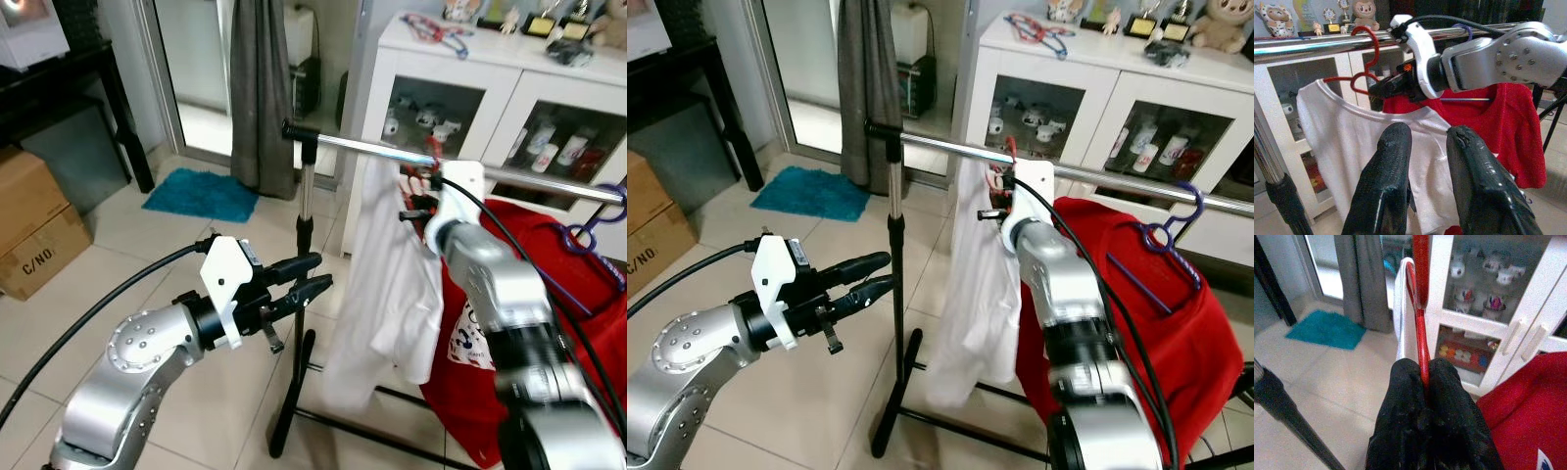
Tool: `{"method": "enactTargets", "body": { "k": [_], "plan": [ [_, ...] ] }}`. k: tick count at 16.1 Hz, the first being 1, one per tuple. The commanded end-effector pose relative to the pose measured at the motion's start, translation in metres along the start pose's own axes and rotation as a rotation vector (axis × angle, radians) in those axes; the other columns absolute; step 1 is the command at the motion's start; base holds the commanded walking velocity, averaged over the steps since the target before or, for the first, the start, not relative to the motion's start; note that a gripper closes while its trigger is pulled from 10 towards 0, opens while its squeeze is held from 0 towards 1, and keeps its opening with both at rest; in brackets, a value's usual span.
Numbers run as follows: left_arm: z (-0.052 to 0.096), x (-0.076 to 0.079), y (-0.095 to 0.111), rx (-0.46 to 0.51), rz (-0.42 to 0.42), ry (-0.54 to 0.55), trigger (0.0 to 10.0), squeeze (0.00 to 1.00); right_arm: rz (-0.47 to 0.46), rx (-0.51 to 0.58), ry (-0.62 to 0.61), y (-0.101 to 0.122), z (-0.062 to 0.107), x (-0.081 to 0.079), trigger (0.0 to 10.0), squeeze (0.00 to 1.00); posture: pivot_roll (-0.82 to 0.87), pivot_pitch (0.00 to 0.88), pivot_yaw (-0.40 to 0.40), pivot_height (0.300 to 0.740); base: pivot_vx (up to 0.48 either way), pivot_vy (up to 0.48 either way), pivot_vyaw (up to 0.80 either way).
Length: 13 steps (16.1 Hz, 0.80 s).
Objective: Hang hanger
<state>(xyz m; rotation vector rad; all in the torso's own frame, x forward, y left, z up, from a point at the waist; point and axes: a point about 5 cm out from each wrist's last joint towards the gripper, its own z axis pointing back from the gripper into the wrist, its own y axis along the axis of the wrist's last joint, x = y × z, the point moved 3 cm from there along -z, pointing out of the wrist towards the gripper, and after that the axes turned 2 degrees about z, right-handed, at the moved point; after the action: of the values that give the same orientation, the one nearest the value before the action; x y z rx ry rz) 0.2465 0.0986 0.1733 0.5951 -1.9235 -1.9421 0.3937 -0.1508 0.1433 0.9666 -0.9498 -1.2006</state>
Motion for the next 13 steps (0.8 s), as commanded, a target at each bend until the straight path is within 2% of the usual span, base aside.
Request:
{"method": "enactTargets", "body": {
  "k": [1, 3, 4, 5, 6, 9, 11, 12, 13],
  "plan": [
    [0.000, 0.000, 0.005, 0.004, -0.012, -0.011, 10.0, 0.00, 0.008, -0.032, 0.004, -0.001, -0.002, 0.003, 10.0, 0.00, 0.01, 0.000, -0.058, 0.740, 0.000, 0.000, 0.00],
    [0.000, -0.001, 0.005, 0.001, -0.013, -0.007, 10.0, 0.00, -0.014, -0.120, 0.065, -0.025, -0.001, -0.005, 10.0, 0.00, 0.02, 0.000, -0.062, 0.740, 0.000, 0.000, 0.00],
    [0.000, 0.000, 0.004, -0.004, -0.013, -0.007, 10.0, 0.00, -0.024, -0.093, 0.074, -0.025, 0.001, -0.004, 10.0, 0.11, 0.02, 0.000, -0.062, 0.740, 0.000, 0.000, 0.00],
    [0.000, 0.000, 0.003, -0.007, -0.013, -0.006, 10.0, 0.00, -0.037, 0.001, 0.132, -0.016, 0.008, -0.006, 10.0, 1.00, 0.02, 0.000, -0.062, 0.740, 0.000, 0.000, 0.00],
    [-0.001, 0.000, 0.003, -0.007, -0.012, -0.004, 10.0, 0.00, -0.101, 0.063, 0.177, -0.007, 0.015, -0.009, 10.0, 1.00, 0.01, 0.000, -0.050, 0.740, 0.000, 0.000, 0.00],
    [0.001, -0.005, -0.005, -0.016, 0.016, 0.083, 10.0, 0.00, -0.137, 0.138, 0.209, -0.001, 0.052, -0.003, 10.0, 1.00, -0.01, 0.000, -0.040, 0.740, 0.000, 0.000, 0.00],
    [0.007, -0.017, -0.011, -0.028, 0.022, 0.229, 10.0, 0.00, -0.084, 0.192, 0.291, 0.006, 0.084, -0.010, 10.0, 1.00, -0.01, 0.000, -0.040, 0.740, 0.000, 0.000, 0.00],
    [0.011, -0.021, -0.010, -0.015, 0.014, 0.316, 10.0, 0.00, -0.074, 0.263, 0.376, 0.008, 0.109, -0.016, 10.0, 1.00, -0.02, 0.000, -0.043, 0.740, 0.000, 0.000, 0.00],
    [0.013, -0.025, -0.012, -0.023, 0.002, 0.380, 10.0, 0.00, -0.082, 0.289, 0.380, 0.004, 0.121, -0.020, 10.0, 1.00, -0.02, 0.000, -0.047, 0.740, 0.000, -0.337, 0.00]
  ]
}}
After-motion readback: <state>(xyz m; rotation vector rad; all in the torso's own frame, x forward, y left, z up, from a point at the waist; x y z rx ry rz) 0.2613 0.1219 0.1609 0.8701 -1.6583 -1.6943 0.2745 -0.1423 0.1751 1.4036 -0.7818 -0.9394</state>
